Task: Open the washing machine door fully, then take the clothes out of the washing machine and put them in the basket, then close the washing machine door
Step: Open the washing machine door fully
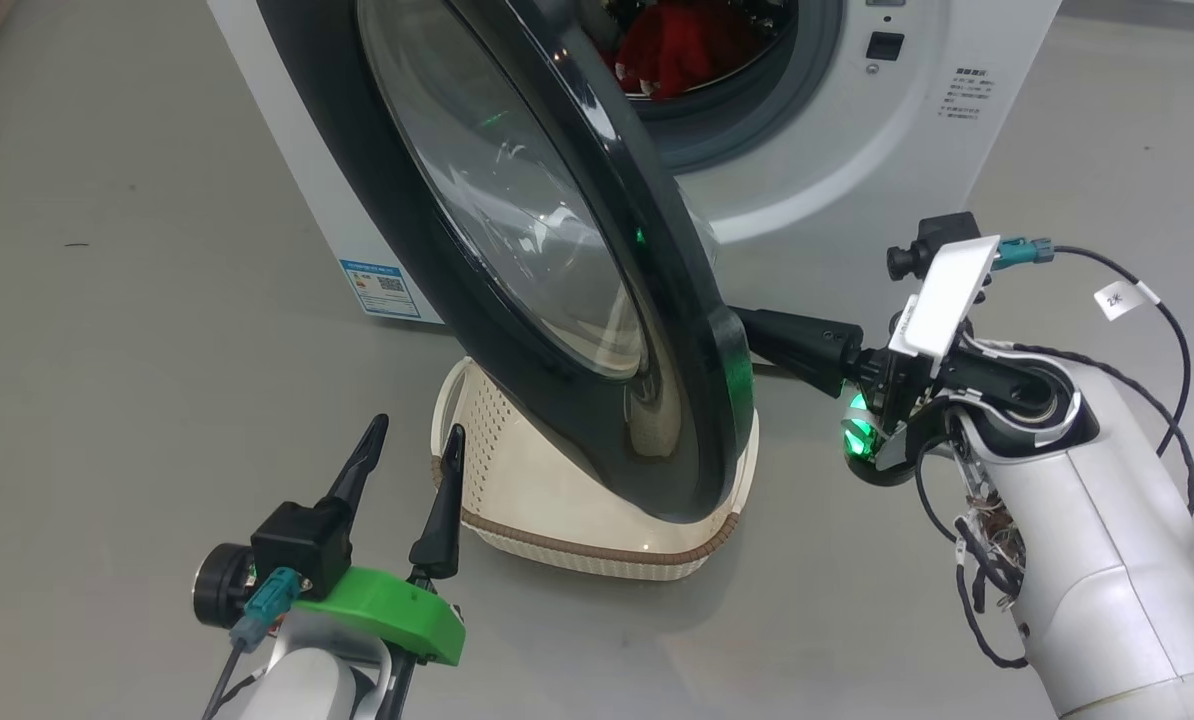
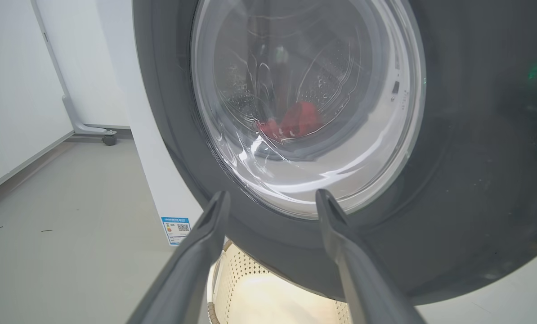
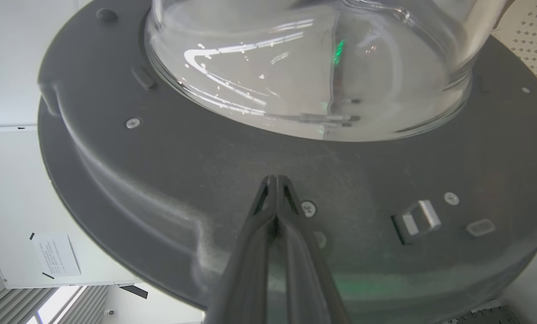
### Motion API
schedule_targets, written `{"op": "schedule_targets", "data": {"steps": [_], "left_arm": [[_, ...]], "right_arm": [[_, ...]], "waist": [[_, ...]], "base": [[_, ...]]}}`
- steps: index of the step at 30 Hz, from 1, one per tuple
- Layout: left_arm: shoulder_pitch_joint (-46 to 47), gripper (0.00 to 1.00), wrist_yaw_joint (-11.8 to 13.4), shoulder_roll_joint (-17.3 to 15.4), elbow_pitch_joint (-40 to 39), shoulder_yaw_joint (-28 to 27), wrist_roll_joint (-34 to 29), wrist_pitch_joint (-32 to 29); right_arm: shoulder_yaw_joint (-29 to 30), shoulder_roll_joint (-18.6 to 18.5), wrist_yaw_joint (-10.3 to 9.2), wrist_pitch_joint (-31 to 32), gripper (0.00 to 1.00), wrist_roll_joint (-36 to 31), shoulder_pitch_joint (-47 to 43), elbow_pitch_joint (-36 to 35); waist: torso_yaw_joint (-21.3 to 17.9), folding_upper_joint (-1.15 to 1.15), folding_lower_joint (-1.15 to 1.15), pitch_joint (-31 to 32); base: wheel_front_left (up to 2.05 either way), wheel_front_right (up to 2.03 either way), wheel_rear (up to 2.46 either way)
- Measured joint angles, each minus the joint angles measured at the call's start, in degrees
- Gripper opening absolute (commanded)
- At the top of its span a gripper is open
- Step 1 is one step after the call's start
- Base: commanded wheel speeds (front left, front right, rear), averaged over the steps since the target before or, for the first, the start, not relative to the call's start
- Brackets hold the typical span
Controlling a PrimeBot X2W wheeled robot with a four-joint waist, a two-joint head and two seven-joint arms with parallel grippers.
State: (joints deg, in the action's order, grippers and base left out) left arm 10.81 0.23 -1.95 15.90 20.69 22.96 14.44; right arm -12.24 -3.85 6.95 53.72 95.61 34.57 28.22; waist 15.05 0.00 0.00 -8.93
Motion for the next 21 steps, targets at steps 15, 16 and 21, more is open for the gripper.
{"op": "schedule_targets", "data": {"steps": [15,16,21], "left_arm": [[-0.4,1.00,0.1,0.0,-0.1,0.4,0.4,0.0],[-0.5,1.00,0.1,0.0,-0.1,0.5,0.6,0.0],[-1.0,1.00,0.5,0.0,0.0,0.5,0.6,0.0]], "right_arm": [[-9.7,0.1,0.02,-7.3,0.00,6.7,-7.4,-6.2],[-10.2,0.1,0.02,-7.9,0.00,6.8,-7.7,-6.5],[-12.5,0.0,0.02,-10.3,0.00,7.3,-8.9,-7.7]], "waist": [[4.4,0.00,0.00,1.3],[4.7,0.00,0.00,1.4],[6.3,0.00,0.00,1.7]], "base": [[0.00,0.00,0.00],[0.00,0.00,0.00],[0.00,0.00,0.00]]}}
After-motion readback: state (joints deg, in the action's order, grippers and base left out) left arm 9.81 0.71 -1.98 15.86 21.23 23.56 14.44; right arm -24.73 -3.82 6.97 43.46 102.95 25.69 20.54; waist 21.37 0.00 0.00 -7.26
